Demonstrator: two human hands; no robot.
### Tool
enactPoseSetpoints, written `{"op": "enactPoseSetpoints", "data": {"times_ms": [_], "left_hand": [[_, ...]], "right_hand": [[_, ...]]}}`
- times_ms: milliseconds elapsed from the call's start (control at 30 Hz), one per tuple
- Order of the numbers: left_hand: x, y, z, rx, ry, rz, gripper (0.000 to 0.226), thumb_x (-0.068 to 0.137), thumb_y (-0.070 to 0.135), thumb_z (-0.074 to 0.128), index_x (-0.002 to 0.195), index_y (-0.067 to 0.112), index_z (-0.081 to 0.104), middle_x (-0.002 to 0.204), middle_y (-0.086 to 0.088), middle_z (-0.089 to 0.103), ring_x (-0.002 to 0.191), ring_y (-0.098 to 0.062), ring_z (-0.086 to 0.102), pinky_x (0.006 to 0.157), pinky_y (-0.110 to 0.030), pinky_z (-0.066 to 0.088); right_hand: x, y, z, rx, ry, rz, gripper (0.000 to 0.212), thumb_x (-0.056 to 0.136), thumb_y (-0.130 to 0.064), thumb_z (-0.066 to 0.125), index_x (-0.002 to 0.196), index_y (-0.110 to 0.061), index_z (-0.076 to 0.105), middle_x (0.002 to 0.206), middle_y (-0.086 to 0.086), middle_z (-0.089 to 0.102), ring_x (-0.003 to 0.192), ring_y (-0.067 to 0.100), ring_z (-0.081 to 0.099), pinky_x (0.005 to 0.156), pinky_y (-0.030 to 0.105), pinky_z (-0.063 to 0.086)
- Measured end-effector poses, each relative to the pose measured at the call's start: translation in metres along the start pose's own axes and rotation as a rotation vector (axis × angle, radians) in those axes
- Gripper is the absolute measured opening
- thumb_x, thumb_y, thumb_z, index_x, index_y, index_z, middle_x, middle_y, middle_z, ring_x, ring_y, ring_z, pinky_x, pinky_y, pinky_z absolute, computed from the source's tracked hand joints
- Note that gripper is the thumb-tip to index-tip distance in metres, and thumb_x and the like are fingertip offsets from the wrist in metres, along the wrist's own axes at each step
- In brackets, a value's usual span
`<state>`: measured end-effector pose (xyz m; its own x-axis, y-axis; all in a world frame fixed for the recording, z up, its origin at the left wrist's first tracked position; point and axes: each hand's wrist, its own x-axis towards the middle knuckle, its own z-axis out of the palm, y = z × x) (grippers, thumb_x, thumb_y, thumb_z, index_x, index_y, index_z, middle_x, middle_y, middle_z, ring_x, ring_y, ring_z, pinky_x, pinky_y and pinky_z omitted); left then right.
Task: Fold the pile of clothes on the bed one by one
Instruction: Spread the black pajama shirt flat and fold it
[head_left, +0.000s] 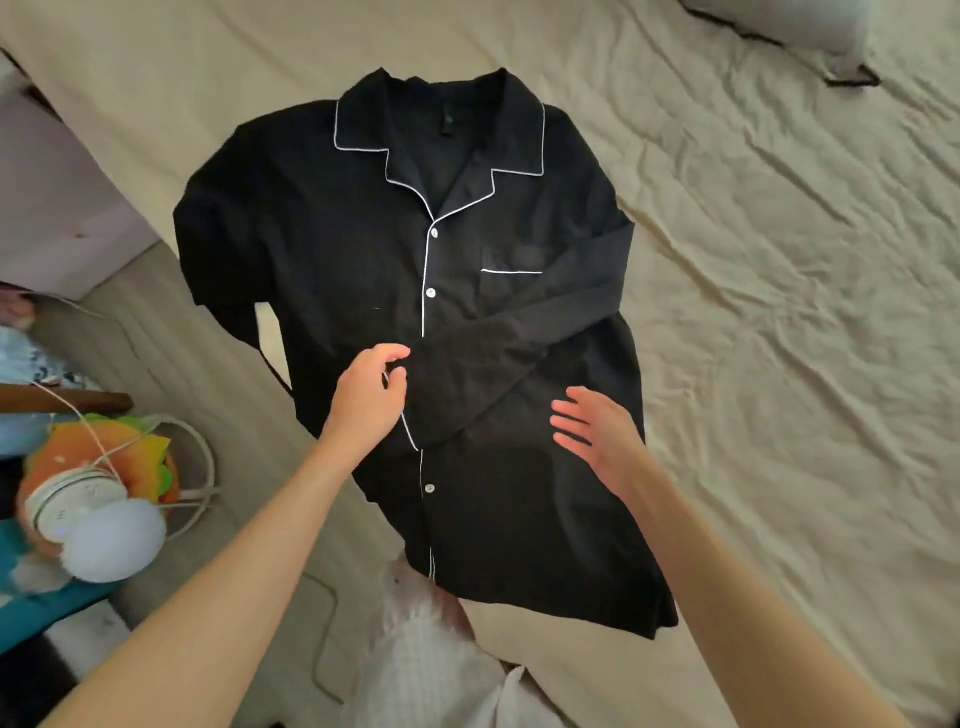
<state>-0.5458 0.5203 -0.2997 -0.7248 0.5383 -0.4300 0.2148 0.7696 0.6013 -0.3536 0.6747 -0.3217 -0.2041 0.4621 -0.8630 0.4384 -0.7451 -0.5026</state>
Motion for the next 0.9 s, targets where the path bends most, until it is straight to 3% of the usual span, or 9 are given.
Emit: {"op": "enactPoseSetpoints", "data": {"times_ms": [200,233,300,367,467,567,667,767,900], "left_hand": [[0.076,0.036,0.046,0.438,-0.293,0.448,0.050,0.095,0.030,0.052,0.142,0.021,0.038,0.147,-0.001,0.038,0.137,-0.019,0.030,0.113,-0.040,0.025],[0.083,0.038,0.053,0.498,-0.315,0.472,0.049,0.094,0.033,0.053,0.140,0.022,0.040,0.140,-0.001,0.045,0.133,-0.019,0.036,0.111,-0.038,0.026],[0.096,0.042,0.058,0.432,-0.325,0.462,0.031,0.093,0.030,0.054,0.122,0.018,0.055,0.103,0.002,0.061,0.109,-0.020,0.054,0.095,-0.030,0.036],[0.107,0.044,0.051,0.174,-0.369,0.362,0.013,0.092,0.023,0.056,0.100,0.015,0.062,0.071,0.007,0.054,0.079,-0.011,0.058,0.077,-0.018,0.037],[0.131,0.032,0.021,-0.142,-0.267,0.165,0.009,0.087,0.015,0.058,0.080,0.021,0.060,0.061,0.010,0.052,0.057,0.002,0.048,0.061,-0.010,0.036],[0.142,-0.002,-0.016,-0.189,-0.053,-0.147,0.015,0.085,0.019,0.054,0.071,0.015,0.058,0.060,0.009,0.051,0.062,-0.007,0.048,0.063,-0.028,0.042],[0.145,-0.024,-0.036,0.069,-0.134,-0.394,0.024,0.086,0.025,0.051,0.084,0.002,0.058,0.077,-0.004,0.056,0.079,-0.022,0.051,0.071,-0.038,0.048],[0.155,-0.003,-0.030,0.285,-0.139,-0.194,0.017,0.085,0.024,0.056,0.100,0.017,0.055,0.105,-0.002,0.055,0.093,-0.023,0.053,0.079,-0.036,0.041],[0.177,0.069,0.014,0.340,-0.026,0.381,0.035,0.082,0.018,0.059,0.116,0.013,0.056,0.116,-0.009,0.054,0.105,-0.029,0.053,0.088,-0.043,0.043]], "right_hand": [[0.057,-0.039,0.010,0.242,0.081,0.008,0.042,0.100,-0.028,0.046,0.138,-0.010,0.043,0.126,0.009,0.057,0.108,0.022,0.056,0.091,0.037,0.048],[0.065,-0.044,0.013,0.269,0.081,0.009,0.042,0.100,-0.030,0.045,0.138,-0.012,0.044,0.128,0.008,0.056,0.108,0.022,0.056,0.091,0.036,0.047],[0.079,-0.052,0.018,0.328,0.102,0.005,0.039,0.100,-0.032,0.044,0.136,-0.015,0.046,0.132,0.006,0.054,0.112,0.022,0.055,0.089,0.036,0.046],[0.090,-0.056,0.019,0.387,0.163,0.003,0.044,0.100,-0.032,0.043,0.142,-0.018,0.040,0.139,0.006,0.049,0.121,0.023,0.051,0.092,0.037,0.045],[0.099,-0.061,0.013,0.493,0.236,0.013,0.051,0.102,-0.030,0.041,0.149,-0.025,0.024,0.148,0.008,0.038,0.128,0.027,0.045,0.095,0.039,0.044],[0.102,-0.065,0.011,0.596,0.267,0.028,0.052,0.102,-0.027,0.041,0.150,-0.028,0.021,0.151,0.006,0.031,0.127,0.028,0.047,0.099,0.041,0.043],[0.101,-0.066,0.014,0.708,0.317,0.033,0.049,0.101,-0.025,0.043,0.147,-0.021,0.027,0.150,0.009,0.033,0.129,0.027,0.045,0.101,0.040,0.041],[0.097,-0.069,0.019,0.924,0.364,0.059,0.044,0.101,-0.024,0.044,0.141,-0.011,0.034,0.147,0.016,0.038,0.133,0.029,0.041,0.103,0.038,0.039],[0.090,-0.069,0.042,1.015,0.279,0.193,0.062,0.099,-0.032,0.047,0.149,-0.007,0.021,0.144,0.019,0.042,0.132,0.030,0.043,0.107,0.039,0.036]]}}
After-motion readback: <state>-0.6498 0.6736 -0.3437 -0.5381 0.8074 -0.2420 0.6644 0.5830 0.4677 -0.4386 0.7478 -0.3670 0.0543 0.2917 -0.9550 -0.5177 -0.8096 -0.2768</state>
